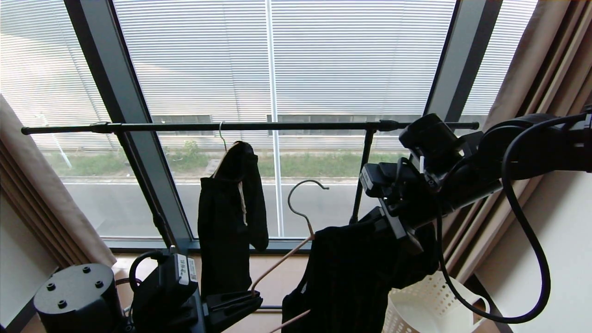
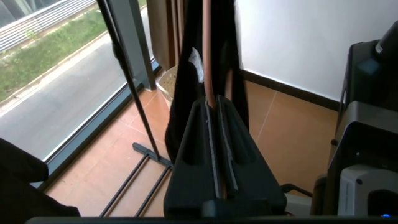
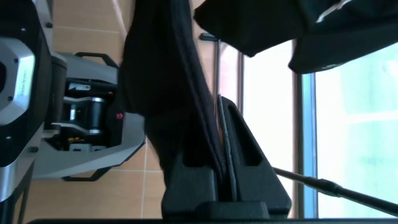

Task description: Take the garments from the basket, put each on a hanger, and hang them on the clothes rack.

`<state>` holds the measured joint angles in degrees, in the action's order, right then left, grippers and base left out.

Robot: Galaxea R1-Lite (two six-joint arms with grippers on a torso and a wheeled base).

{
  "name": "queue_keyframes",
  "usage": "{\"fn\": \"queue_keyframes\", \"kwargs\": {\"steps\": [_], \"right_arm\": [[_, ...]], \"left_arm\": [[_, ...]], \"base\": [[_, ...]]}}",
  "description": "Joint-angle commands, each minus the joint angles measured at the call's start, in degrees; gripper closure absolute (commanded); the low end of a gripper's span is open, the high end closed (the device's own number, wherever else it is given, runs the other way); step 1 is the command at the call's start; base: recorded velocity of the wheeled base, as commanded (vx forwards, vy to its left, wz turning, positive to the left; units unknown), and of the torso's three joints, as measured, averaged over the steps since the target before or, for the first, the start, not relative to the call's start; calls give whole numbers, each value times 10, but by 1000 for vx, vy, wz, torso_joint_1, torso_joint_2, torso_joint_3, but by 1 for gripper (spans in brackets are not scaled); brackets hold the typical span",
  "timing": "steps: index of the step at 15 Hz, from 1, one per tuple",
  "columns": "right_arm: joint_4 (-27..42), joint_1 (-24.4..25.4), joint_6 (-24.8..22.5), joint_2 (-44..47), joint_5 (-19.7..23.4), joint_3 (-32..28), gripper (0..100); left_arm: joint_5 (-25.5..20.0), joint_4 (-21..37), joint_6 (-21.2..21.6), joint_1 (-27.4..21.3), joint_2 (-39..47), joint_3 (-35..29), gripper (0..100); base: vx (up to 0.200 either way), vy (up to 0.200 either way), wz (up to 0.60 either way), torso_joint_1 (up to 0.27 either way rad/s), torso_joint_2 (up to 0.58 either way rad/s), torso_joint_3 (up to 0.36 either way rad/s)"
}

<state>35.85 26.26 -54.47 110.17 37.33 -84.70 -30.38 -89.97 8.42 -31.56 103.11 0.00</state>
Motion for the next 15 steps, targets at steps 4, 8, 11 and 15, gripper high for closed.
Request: {"fn": "queue_keyframes", "kwargs": {"steps": [4,8,11,15], "right_arm": [[0,0,0,-5,0,1,100],[0,0,0,-12,0,4,100],[1,0,1,-15,0,7,100],[1,0,3,-31,0,11,100]], "left_arm": [[0,0,0,1,0,0,100],[0,0,0,1,0,0,0],[0,0,-4,4,1,0,0],[-1,0,-5,41,-15,0,0]], "base": [[0,0,0,0,0,0],[0,0,0,0,0,0],[0,0,0,0,0,0],[0,0,0,0,0,0]]}}
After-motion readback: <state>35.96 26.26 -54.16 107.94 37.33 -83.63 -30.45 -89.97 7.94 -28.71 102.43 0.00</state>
